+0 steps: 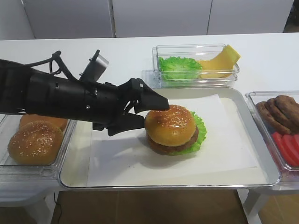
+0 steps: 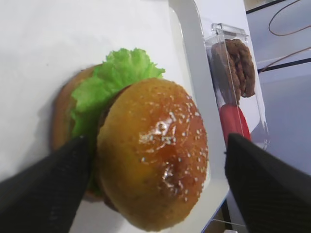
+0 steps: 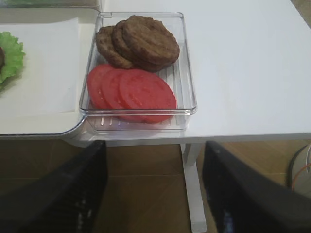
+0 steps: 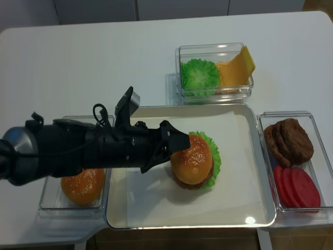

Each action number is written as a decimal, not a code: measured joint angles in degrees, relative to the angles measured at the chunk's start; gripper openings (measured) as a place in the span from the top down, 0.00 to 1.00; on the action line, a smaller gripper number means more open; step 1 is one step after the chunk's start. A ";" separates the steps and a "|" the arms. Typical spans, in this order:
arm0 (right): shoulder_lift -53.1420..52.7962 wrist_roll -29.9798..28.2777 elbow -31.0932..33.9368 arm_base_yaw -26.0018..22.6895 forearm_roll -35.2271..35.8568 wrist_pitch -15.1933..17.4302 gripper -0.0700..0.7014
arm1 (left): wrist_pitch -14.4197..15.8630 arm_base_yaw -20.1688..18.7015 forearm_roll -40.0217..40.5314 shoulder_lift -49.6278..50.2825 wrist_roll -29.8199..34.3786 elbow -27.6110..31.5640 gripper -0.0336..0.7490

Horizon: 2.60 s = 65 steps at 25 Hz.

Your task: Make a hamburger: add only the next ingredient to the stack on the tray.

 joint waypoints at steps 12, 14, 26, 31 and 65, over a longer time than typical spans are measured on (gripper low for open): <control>0.00 0.00 0.00 0.00 0.00 0.00 0.30 | 2.51 0.00 0.00 0.00 -1.22 0.00 0.13; 0.00 0.00 0.00 0.00 0.00 0.00 0.30 | 3.07 0.00 0.00 0.00 -1.49 0.00 0.13; 0.00 0.10 0.00 0.00 0.00 0.00 0.30 | -1.38 0.00 0.00 0.00 0.60 0.00 0.13; 0.00 0.10 0.00 0.00 0.00 0.00 0.30 | -4.79 0.00 0.00 -1.18 1.66 0.00 0.14; 0.00 0.31 0.00 0.00 0.00 0.00 0.30 | 0.73 0.00 84.13 -31.33 -57.82 0.22 0.27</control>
